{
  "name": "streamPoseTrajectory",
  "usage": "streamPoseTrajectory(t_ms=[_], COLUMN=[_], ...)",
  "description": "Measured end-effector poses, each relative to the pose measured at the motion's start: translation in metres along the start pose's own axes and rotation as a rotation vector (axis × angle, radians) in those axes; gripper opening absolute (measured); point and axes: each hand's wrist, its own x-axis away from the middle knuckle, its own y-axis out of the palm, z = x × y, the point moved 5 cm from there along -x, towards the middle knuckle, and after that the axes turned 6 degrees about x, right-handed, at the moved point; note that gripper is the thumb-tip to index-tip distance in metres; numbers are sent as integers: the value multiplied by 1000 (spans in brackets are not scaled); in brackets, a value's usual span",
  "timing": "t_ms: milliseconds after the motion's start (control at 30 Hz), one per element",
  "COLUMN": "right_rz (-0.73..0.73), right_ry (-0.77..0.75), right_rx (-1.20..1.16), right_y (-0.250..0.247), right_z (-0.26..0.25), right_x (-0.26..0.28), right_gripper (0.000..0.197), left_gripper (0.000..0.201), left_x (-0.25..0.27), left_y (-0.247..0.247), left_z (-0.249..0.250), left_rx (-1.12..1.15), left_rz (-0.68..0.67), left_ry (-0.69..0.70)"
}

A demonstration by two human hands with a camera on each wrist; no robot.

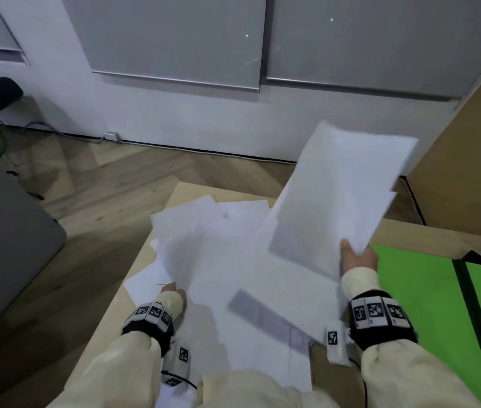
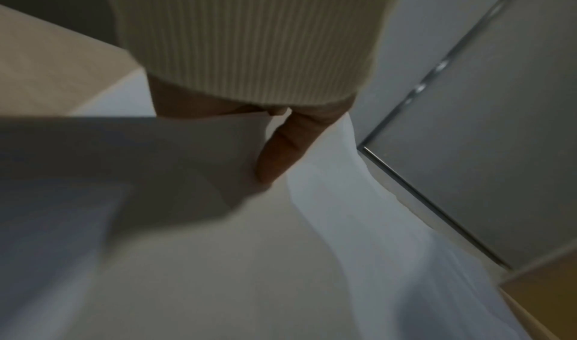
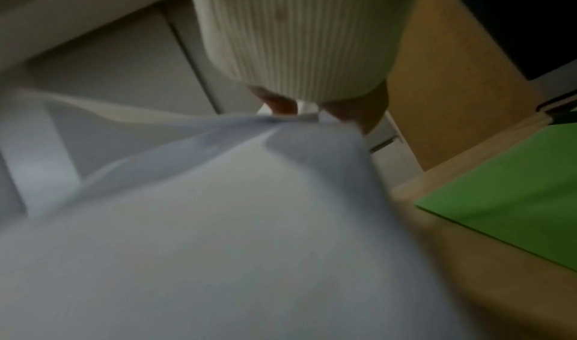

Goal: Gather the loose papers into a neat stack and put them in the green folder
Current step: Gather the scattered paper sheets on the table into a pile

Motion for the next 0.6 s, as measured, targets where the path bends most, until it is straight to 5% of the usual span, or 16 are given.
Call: streamPoseTrajectory(t_ms=[167, 367, 600], right_rz=[-264, -360, -580], right_ry=[86, 144, 22], right_rx=[410, 833, 782], right_y=[30, 49, 58], right_z=[72, 119, 116], right_x=[30, 40, 32], right_gripper=[57, 60, 54], left_gripper=[40, 68, 69], left_x=[16, 24, 33], left_y=[10, 11, 20], left_z=[24, 25, 29], left_rx=[116, 293, 373], left_rz=[-43, -83, -34], left_ry=[-53, -72, -37])
